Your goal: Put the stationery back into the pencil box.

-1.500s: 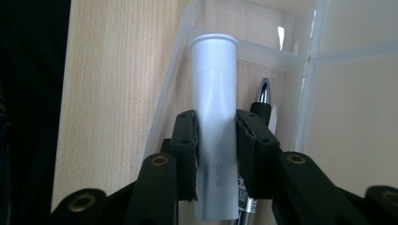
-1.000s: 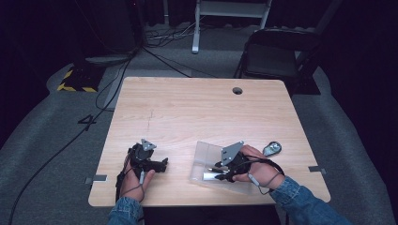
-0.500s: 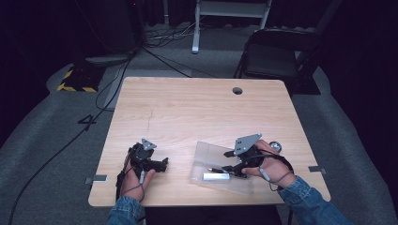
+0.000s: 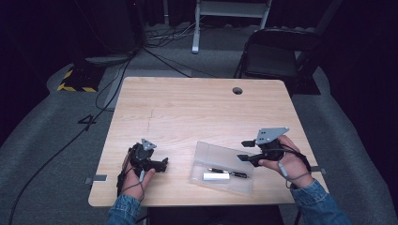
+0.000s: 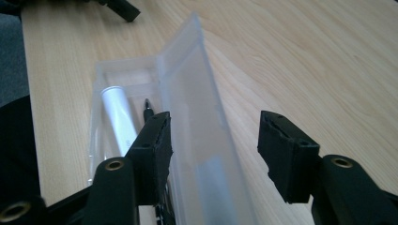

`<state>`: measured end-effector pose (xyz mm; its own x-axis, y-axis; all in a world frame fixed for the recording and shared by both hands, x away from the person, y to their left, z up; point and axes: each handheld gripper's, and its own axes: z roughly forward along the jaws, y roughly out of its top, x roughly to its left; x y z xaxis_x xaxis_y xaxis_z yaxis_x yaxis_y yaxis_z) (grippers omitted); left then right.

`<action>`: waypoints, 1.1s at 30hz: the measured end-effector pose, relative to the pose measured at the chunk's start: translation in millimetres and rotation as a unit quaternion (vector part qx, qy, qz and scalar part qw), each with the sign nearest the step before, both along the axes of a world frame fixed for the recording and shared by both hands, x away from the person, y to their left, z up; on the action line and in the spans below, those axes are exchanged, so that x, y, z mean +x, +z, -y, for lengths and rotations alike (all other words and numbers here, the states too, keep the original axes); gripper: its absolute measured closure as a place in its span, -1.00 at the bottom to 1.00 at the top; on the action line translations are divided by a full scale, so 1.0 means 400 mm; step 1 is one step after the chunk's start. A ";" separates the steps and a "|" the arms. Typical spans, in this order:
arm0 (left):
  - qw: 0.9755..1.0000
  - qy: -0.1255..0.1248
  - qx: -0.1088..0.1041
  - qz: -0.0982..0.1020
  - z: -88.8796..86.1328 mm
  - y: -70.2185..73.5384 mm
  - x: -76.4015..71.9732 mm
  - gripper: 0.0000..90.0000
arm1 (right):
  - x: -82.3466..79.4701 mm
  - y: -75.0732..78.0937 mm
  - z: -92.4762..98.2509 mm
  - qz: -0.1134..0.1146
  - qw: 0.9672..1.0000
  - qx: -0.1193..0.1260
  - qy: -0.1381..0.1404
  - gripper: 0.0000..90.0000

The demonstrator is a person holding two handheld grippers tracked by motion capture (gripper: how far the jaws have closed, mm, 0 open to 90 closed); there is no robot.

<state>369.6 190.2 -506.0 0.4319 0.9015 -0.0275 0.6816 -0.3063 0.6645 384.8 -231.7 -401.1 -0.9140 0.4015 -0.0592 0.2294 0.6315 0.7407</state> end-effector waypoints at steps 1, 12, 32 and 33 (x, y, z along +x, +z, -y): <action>1.000 0.000 0.000 0.000 0.000 0.000 0.000 -1.00 | 0.002 0.002 0.009 0.000 1.000 0.001 -0.004 0.01; 1.000 0.014 0.000 0.000 0.001 0.000 -0.009 -1.00 | 0.036 -0.024 0.130 -0.012 0.995 -0.008 -0.098 -0.07; 1.000 0.014 0.000 0.000 0.001 0.000 -0.009 -1.00 | 0.087 -0.084 0.251 -0.035 0.985 -0.058 -0.157 -0.42; 1.000 0.014 0.000 0.000 0.001 0.000 -0.009 -1.00 | 0.090 -0.089 0.255 -0.034 0.985 -0.059 -0.157 -0.44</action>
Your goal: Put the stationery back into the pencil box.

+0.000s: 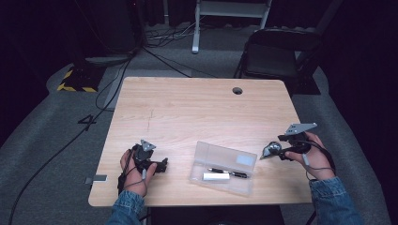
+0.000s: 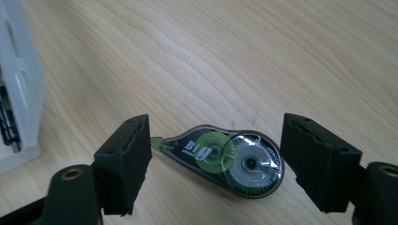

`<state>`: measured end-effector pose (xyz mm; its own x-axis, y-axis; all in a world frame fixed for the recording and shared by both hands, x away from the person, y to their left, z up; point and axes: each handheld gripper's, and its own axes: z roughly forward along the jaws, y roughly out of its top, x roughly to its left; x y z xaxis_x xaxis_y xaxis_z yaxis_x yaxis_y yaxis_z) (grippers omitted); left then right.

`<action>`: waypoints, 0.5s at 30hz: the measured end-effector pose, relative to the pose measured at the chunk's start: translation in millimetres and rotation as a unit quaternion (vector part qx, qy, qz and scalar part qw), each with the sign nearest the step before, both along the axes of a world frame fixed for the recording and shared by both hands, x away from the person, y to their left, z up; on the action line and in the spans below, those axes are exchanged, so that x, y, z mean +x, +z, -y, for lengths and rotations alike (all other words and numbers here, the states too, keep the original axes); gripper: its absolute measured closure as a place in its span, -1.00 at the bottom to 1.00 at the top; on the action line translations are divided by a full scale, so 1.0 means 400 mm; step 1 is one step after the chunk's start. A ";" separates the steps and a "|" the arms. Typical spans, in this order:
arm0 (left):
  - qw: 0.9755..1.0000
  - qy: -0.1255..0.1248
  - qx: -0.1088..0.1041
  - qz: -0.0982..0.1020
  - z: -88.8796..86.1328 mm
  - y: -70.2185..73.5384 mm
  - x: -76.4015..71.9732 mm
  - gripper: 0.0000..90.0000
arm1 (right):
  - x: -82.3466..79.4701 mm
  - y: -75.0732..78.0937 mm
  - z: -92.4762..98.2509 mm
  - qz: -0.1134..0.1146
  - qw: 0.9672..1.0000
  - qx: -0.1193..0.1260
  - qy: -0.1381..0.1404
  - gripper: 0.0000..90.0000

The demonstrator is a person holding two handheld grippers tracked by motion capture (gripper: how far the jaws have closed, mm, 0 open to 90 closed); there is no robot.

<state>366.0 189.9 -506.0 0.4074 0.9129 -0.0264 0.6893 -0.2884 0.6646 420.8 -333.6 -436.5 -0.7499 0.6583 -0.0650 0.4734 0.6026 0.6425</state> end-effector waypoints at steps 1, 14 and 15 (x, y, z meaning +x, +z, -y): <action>1.000 0.000 0.000 0.000 0.000 0.000 0.000 -1.00 | 0.004 -0.005 0.003 0.001 1.000 -0.001 0.001 -0.45; 1.000 0.000 0.000 0.000 0.000 0.000 0.000 -1.00 | 0.021 -0.053 0.009 -0.012 0.999 -0.042 0.032 -0.57; 1.000 0.000 0.000 0.000 0.000 0.000 0.000 -1.00 | 0.023 -0.057 0.008 -0.011 0.998 -0.046 0.034 -0.57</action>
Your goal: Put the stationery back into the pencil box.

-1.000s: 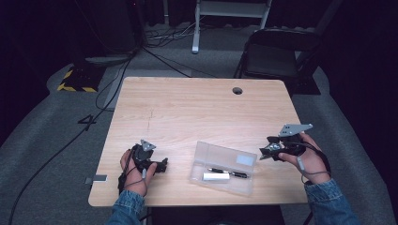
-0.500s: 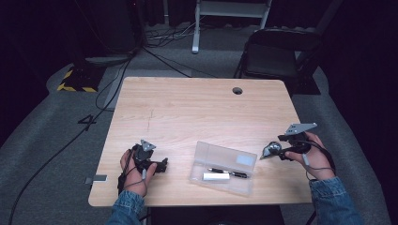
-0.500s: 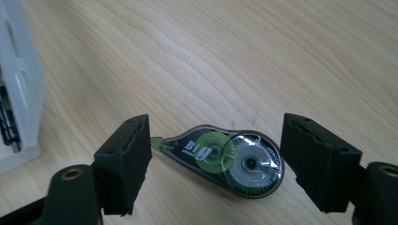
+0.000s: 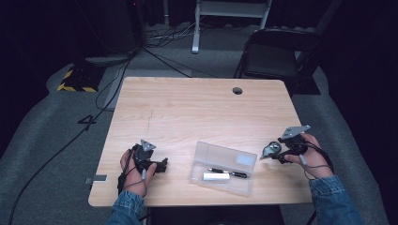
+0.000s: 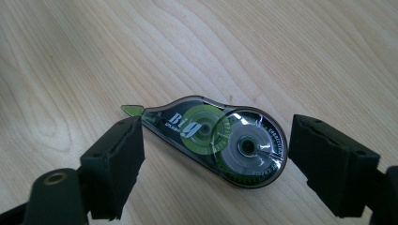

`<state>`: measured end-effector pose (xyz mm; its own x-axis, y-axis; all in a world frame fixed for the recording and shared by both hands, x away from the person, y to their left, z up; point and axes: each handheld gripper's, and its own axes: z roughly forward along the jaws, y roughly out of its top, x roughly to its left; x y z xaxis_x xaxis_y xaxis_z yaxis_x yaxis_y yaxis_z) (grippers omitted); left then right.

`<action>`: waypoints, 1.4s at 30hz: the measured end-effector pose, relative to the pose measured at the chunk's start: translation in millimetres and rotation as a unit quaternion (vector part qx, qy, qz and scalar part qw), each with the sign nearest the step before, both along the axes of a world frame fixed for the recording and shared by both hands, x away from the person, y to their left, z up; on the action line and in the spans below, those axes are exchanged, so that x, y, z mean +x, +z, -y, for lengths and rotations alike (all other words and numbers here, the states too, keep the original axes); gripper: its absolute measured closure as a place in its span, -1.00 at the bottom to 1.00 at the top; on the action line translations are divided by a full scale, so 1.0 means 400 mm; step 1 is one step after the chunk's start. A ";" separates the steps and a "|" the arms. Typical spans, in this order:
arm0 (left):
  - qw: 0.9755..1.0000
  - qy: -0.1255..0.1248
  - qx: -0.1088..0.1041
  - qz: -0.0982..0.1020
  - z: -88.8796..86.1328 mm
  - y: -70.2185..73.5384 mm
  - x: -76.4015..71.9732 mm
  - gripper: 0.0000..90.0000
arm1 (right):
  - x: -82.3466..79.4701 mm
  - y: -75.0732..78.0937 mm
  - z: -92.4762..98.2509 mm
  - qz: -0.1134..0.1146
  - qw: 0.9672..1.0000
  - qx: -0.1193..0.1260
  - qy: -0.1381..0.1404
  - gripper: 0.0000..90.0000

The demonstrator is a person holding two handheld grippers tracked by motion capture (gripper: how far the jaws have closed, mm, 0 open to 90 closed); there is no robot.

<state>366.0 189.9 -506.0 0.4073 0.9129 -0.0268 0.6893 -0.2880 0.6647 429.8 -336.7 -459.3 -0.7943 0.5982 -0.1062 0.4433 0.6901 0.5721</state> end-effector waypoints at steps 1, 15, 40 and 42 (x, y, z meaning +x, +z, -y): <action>1.000 0.000 0.000 0.000 0.000 0.000 0.000 -1.00 | 0.001 -0.003 -0.002 -0.001 1.000 0.000 0.001 -0.57; 1.000 -0.003 0.002 0.001 0.001 0.000 -0.002 -1.00 | 0.015 -0.033 -0.034 0.019 0.999 -0.034 0.012 -0.56; 1.000 -0.023 0.000 0.000 0.004 0.000 -0.022 -1.00 | 0.049 -0.055 -0.037 -0.007 1.000 0.013 -0.017 -0.02; 1.000 -0.023 0.000 0.001 0.004 0.000 -0.022 -1.00 | 0.049 -0.054 -0.038 -0.016 1.000 0.019 -0.017 0.12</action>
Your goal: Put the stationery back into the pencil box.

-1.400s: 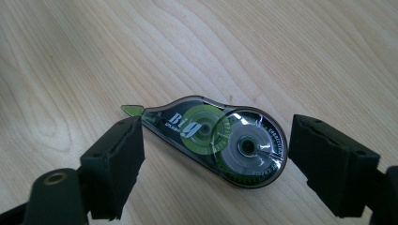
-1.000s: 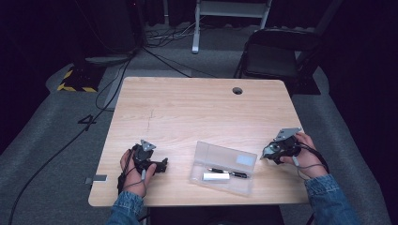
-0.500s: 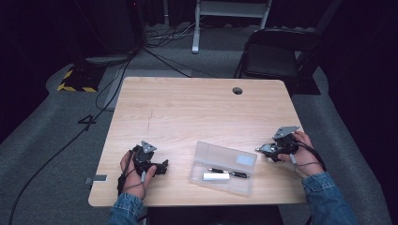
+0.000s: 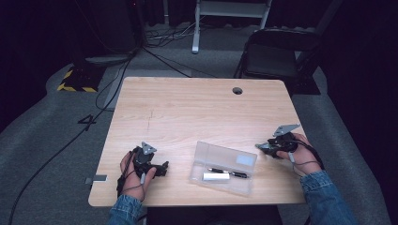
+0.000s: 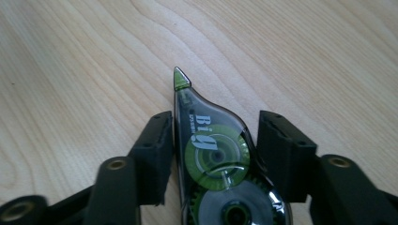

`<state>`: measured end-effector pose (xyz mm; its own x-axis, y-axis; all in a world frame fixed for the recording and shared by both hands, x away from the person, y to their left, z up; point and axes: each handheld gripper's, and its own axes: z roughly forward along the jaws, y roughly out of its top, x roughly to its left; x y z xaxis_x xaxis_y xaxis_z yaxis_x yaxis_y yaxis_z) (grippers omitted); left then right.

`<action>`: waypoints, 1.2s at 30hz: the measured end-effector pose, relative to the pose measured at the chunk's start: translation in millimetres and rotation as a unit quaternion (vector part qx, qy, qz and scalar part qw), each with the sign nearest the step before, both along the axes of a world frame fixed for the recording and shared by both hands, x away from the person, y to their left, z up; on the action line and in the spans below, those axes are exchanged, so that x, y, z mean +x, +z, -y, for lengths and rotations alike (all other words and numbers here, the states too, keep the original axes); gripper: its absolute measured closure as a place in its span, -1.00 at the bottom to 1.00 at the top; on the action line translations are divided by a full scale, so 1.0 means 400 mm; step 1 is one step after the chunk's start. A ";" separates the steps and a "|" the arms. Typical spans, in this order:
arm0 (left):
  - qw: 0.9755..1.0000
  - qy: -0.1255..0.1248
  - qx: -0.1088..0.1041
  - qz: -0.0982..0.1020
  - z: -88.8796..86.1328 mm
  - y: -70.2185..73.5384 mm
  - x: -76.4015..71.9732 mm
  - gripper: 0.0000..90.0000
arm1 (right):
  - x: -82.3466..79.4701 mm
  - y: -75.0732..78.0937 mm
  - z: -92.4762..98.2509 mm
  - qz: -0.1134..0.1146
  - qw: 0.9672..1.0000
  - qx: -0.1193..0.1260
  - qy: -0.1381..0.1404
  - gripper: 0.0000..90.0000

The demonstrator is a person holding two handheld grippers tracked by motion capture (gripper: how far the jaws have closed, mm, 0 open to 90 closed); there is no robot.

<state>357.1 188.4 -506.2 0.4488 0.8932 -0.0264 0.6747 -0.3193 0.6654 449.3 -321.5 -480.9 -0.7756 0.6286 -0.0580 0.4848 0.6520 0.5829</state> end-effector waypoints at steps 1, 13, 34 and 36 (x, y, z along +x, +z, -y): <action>1.000 0.000 0.000 0.000 0.000 0.000 0.000 -1.00 | -0.001 0.000 0.000 -0.004 1.000 0.003 0.000 0.16; 1.000 0.000 0.000 -0.001 0.000 0.000 0.000 -1.00 | -0.009 0.000 -0.004 -0.020 0.999 0.016 -0.026 0.19; 1.000 -0.003 0.002 0.000 0.000 0.000 0.004 -1.00 | -0.015 0.039 0.016 -0.035 0.996 0.044 -0.067 0.20; 1.000 -0.002 0.001 0.001 0.001 0.000 0.004 -1.00 | -0.018 0.046 0.018 -0.037 0.996 0.047 -0.068 0.20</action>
